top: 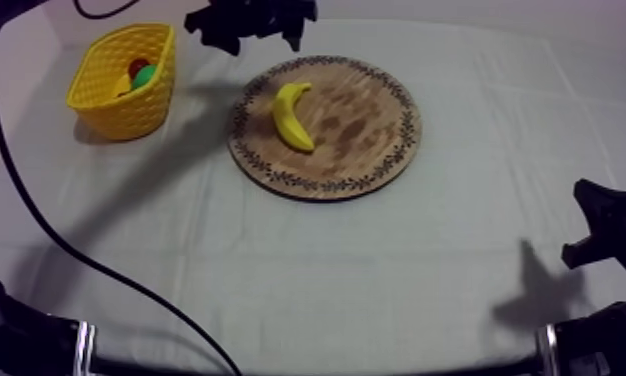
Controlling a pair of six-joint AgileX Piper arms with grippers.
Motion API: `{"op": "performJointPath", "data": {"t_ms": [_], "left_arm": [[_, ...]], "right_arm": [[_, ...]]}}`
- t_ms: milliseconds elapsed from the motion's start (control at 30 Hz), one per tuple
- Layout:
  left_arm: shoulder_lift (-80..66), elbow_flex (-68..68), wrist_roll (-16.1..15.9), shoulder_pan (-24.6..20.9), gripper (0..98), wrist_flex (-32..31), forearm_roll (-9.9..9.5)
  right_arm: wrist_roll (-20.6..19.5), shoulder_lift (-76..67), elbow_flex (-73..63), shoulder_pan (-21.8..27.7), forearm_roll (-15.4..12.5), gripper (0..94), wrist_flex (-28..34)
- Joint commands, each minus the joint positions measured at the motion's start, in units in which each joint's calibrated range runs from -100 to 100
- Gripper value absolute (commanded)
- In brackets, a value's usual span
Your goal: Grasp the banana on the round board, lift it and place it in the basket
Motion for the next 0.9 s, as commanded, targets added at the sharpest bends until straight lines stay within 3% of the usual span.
{"op": "performJointPath", "data": {"t_ms": [0, 267, 867], "left_arm": [[0.15, 0.76, 0.09, 0.06, 79.3, 0.10, 0.24], [2.71, 5.00, 0.36, 0.02, 80.5, -2.44, 2.12], [15.82, -1.32, 2.88, -0.86, 76.7, -8.78, 3.26]], "right_arm": [[0.01, 0.00, -0.03, 0.00, 0.00, 0.3, 0.03], [0.01, 0.00, -0.03, 0.00, 0.00, 0.3, 0.03], [0.01, 0.00, -0.03, 0.00, 0.00, 0.3, 0.03]]}}
